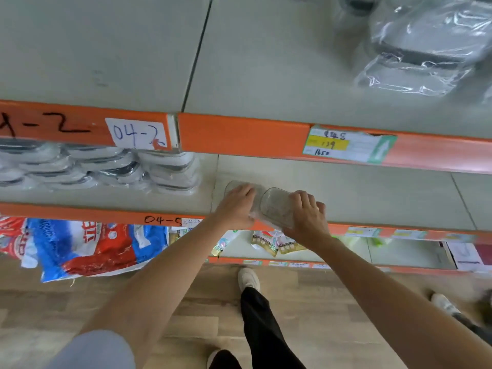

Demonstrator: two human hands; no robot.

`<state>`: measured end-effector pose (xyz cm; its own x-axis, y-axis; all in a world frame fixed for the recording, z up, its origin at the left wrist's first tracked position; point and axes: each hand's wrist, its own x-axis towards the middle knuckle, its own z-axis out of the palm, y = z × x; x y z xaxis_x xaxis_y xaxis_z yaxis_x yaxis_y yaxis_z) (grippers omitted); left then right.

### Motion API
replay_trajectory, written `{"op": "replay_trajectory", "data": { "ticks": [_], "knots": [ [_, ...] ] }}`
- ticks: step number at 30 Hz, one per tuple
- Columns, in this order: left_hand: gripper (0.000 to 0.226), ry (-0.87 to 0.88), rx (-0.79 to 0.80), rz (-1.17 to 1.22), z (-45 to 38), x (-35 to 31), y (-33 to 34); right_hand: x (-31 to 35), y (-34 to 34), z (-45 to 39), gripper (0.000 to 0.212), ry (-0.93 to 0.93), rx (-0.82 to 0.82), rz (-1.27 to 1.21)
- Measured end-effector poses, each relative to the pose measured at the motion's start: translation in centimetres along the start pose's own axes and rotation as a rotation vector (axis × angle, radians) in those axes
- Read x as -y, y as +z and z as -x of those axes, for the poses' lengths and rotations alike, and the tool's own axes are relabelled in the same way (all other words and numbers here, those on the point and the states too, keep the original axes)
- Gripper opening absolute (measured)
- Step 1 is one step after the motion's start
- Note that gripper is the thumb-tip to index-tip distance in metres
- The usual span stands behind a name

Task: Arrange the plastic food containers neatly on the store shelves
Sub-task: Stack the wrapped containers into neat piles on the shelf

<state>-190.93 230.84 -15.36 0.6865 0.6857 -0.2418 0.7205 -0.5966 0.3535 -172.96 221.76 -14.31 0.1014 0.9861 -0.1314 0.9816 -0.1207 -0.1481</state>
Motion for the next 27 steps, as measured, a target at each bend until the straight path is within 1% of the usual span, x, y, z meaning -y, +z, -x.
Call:
{"op": "replay_trajectory", "data": {
  "ticks": [3,5,8,12,15,19,23,27],
  "knots": [
    [0.091,0.022,0.124,-0.126,-2.2,-0.9,0.6,-2.3,0.5,1.8,0.071,0.057,0.017,-0.025],
    [0.100,0.019,0.197,-0.254,-3.3,-1.4,1.0,-3.4,1.1,3.0,0.072,0.102,0.026,-0.069],
    [0.089,-0.020,0.175,-0.333,-4.6,-1.6,1.5,-4.6,2.2,4.5,0.076,0.160,0.065,-0.102],
    [0.090,-0.160,0.147,-0.378,-5.4,-1.4,1.6,-5.9,2.9,5.3,0.079,0.174,0.046,-0.129],
    [0.093,-0.150,0.123,-0.439,-5.4,-1.3,1.6,-6.5,3.1,5.4,0.081,0.173,0.039,-0.146],
    [0.097,-0.145,0.114,-0.433,-3.9,-1.4,1.8,-6.6,3.2,5.4,0.083,0.165,0.052,-0.162],
    [0.099,-0.114,0.053,-0.462,-2.0,-2.0,0.7,-6.1,2.5,5.5,0.084,0.194,0.069,-0.223],
    [0.103,-0.098,0.118,-0.469,0.8,-3.0,-1.3,-4.9,1.0,6.3,0.084,0.177,0.055,-0.268]
  ]
}}
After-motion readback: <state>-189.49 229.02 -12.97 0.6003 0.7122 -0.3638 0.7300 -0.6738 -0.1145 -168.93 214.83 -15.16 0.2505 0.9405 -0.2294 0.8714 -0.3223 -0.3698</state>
